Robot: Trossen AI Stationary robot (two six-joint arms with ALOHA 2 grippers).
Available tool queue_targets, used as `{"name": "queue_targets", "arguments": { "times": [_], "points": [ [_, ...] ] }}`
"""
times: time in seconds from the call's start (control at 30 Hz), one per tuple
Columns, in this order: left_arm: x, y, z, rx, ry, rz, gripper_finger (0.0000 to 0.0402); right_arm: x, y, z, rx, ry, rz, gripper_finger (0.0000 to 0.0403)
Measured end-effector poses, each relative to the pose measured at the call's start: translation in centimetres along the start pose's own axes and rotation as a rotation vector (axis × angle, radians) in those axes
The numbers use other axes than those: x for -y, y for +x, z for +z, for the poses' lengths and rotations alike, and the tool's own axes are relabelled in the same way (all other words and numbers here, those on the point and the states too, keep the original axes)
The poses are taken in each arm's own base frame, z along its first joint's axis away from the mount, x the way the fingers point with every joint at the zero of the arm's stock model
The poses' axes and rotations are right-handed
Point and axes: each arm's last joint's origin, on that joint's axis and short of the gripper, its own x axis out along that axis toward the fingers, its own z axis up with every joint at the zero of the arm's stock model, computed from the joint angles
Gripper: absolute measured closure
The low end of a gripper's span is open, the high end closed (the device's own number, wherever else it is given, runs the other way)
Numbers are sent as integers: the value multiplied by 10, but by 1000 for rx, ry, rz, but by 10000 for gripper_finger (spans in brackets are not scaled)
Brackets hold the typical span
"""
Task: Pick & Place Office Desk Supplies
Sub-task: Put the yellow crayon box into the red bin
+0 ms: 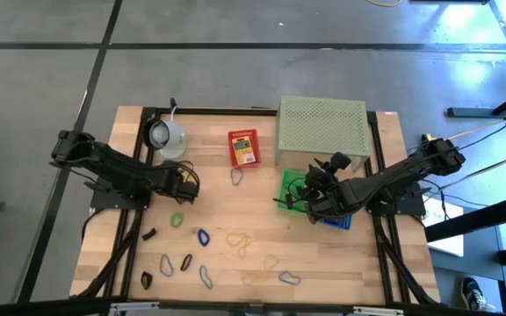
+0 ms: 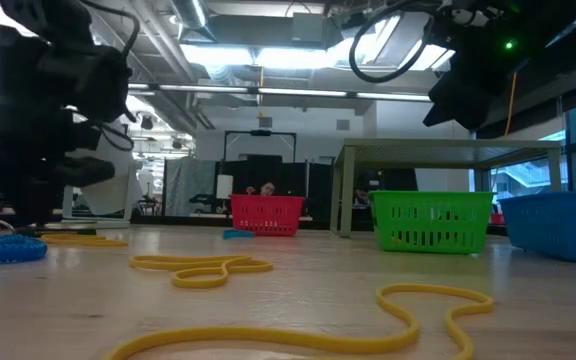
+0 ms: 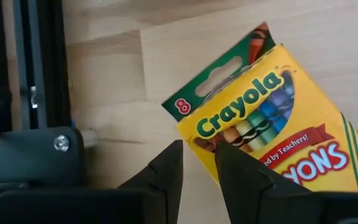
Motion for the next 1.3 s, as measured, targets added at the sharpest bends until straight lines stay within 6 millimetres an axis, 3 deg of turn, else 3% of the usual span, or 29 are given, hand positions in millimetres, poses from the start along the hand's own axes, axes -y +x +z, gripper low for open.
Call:
{"name": "queue_targets", "arguments": {
  "times": [0.2,0.6,0.97,1.13,1.3],
  "points": [
    [5,2,3,103,88,-40,311,0,1,0,-1,-3,-2,280],
    [58,-17,8,271,449,-535,311,3,9,4,-20,38,-19,280],
    [48,-24,23,400,492,-464,300,2,11,4,-39,49,-2,280],
    [56,-16,36,335,609,-529,266,3,14,5,-44,62,-9,280],
    [67,-14,51,425,741,-597,233,5,18,7,-53,75,-21,280]
  ]
}}
